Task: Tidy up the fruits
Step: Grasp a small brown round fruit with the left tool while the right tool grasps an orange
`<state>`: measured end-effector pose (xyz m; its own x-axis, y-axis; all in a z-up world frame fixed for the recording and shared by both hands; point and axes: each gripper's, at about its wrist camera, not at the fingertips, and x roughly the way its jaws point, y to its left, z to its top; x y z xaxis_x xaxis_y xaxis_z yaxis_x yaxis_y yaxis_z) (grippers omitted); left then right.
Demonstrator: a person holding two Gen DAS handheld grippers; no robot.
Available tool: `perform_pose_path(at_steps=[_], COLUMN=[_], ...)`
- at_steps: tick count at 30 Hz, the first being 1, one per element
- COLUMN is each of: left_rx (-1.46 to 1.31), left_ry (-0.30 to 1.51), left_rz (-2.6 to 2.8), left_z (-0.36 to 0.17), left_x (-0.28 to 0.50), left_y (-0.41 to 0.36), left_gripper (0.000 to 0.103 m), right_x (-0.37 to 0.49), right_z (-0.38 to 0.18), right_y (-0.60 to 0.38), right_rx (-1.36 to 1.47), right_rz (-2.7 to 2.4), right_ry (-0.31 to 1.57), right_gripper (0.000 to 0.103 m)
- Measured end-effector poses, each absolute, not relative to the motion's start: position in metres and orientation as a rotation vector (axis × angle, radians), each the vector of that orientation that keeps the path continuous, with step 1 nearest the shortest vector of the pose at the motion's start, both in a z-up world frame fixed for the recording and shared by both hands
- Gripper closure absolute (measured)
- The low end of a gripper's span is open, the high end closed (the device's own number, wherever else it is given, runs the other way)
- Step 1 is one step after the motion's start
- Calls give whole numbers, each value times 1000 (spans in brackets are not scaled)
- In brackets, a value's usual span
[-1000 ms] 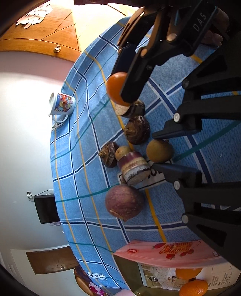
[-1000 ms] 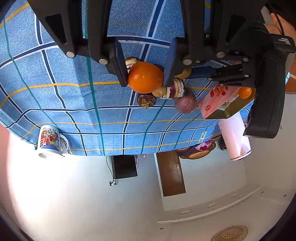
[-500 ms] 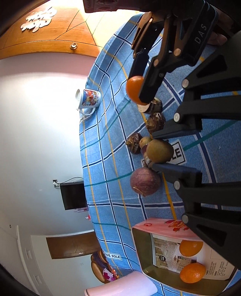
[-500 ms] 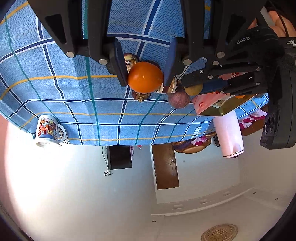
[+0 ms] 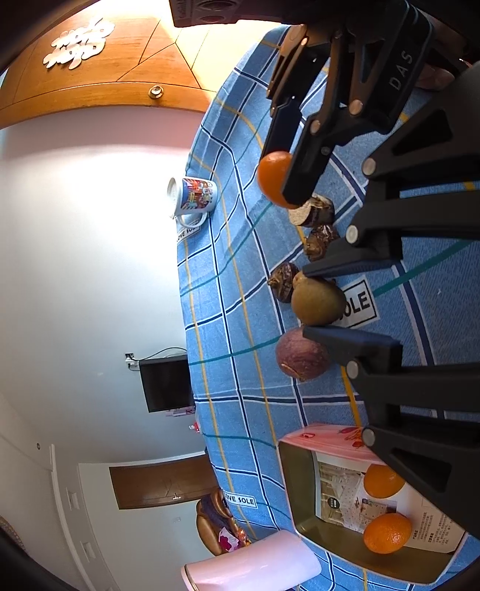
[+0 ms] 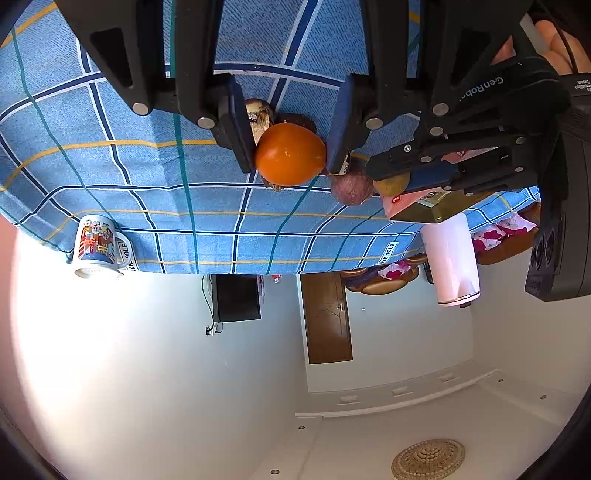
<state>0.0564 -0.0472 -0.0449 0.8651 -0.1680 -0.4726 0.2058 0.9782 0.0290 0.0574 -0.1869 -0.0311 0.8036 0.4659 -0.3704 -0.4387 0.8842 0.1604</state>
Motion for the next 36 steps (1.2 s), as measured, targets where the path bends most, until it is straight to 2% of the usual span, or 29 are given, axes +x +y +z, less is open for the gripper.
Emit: perform_pose_path(at_steps=[36], left_rx=[91], left_ry=[335], left_rz=[-172], left_z=[-32], left_x=[30], left_y=[-47], left_gripper=[76], right_x=[42], right_z=[-27], right_y=[-187], right_rx=[48], right_rz=[495], right_ry=[316], right_gripper=[62])
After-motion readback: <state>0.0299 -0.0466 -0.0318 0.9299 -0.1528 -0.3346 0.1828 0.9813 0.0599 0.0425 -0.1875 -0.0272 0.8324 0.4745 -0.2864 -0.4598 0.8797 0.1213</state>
